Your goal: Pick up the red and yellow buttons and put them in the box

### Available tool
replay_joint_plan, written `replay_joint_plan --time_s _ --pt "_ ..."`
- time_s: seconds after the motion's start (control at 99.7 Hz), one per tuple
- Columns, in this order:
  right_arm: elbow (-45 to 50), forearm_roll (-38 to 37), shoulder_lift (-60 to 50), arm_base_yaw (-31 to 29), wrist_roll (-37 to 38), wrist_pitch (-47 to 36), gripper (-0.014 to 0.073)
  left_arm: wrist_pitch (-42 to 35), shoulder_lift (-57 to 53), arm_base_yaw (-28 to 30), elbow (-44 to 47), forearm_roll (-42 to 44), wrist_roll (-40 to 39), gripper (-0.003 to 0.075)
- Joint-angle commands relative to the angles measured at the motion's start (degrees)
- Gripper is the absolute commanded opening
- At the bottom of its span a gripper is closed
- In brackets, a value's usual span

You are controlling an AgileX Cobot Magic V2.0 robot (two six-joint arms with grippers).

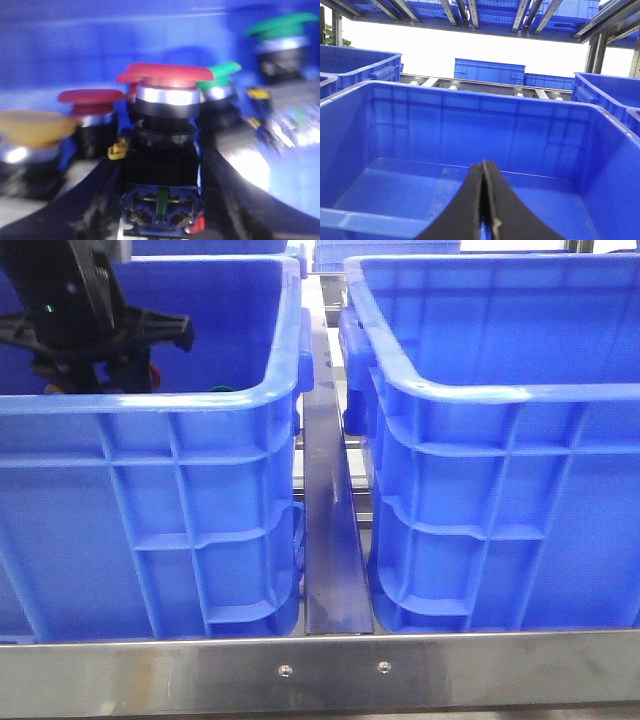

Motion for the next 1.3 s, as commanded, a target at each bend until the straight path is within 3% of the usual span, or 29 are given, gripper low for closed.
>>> replay_joint_plan --time_s 0.0,0.411,0.652,0.913,1.033,1.114,1.294 --pt "-0.9 -0.5 -1.3 -0.4 0.1 -4.7 -0.0062 -1.0 -5.8 -1.8 -1.7 0.7 1.7 -0.0019" --pt "-0.9 -0.5 -1.3 -0.4 0.1 -4.8 -0.0062 1.9 -21.2 -14.2 1.0 2.2 5.9 -0.0019" --pt "-0.9 -0.5 -1.3 -0.4 0.1 -7.3 -0.0062 1.0 -29.4 -25.0 4.1 2.2 9.1 -0.0019" --pt "-1.6 -0.5 -1.3 -0.4 0.8 -9.0 -0.0062 -2.3 -31.0 -36.5 4.3 2.2 10.2 -0.0019" --pt "-7.1 -0.5 -0.7 -0.4 7.3 -2.8 -0.0062 -3.2 -30.6 -38.6 4.3 2.2 10.2 -0.0019" --pt "-13.8 -0.5 0.9 -0.4 11.7 7.4 -0.0062 -3.5 -30.4 -38.9 4.3 2.2 10.2 -0.0019" --pt "-31.3 -0.5 10.9 -0.4 12.1 29.1 -0.0062 -3.7 -30.3 -38.9 4.3 2.2 10.2 -0.0019"
